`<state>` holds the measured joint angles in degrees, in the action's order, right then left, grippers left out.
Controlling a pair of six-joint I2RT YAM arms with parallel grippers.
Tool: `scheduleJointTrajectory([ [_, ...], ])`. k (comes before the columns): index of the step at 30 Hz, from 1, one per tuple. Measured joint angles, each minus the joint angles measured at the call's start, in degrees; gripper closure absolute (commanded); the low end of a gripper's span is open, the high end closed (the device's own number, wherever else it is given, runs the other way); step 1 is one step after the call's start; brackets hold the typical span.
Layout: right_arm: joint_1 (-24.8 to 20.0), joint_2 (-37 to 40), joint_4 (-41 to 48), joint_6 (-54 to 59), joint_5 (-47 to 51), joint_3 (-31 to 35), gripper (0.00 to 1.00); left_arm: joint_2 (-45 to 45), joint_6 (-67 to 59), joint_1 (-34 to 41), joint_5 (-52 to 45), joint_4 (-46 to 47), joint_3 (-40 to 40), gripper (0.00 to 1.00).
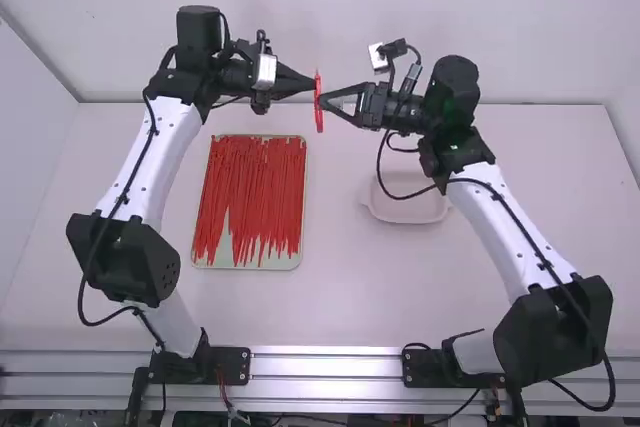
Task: Fasten the cable tie
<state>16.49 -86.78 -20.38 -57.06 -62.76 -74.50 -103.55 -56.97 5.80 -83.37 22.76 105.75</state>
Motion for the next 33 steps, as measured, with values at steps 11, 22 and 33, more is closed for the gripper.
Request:
scheduleJointTrajectory([
  [11,-0.20,0.00,-0.09,0.00,1.25,0.00,1.00,0.00,-0.20,1.31,0.72,1.62,0.00,0.98],
  [22,-0.90,0.00,0.42,-0.07,1.20,0.22,1.00,0.00,-6.97,1.33,0.44,9.53,0.00,0.98],
  [33,-0.79,0.00,0.42,-0.02,2.49,0.44,0.98,0.00,-7.54,1.55,0.57,9.57,-0.02,0.98],
])
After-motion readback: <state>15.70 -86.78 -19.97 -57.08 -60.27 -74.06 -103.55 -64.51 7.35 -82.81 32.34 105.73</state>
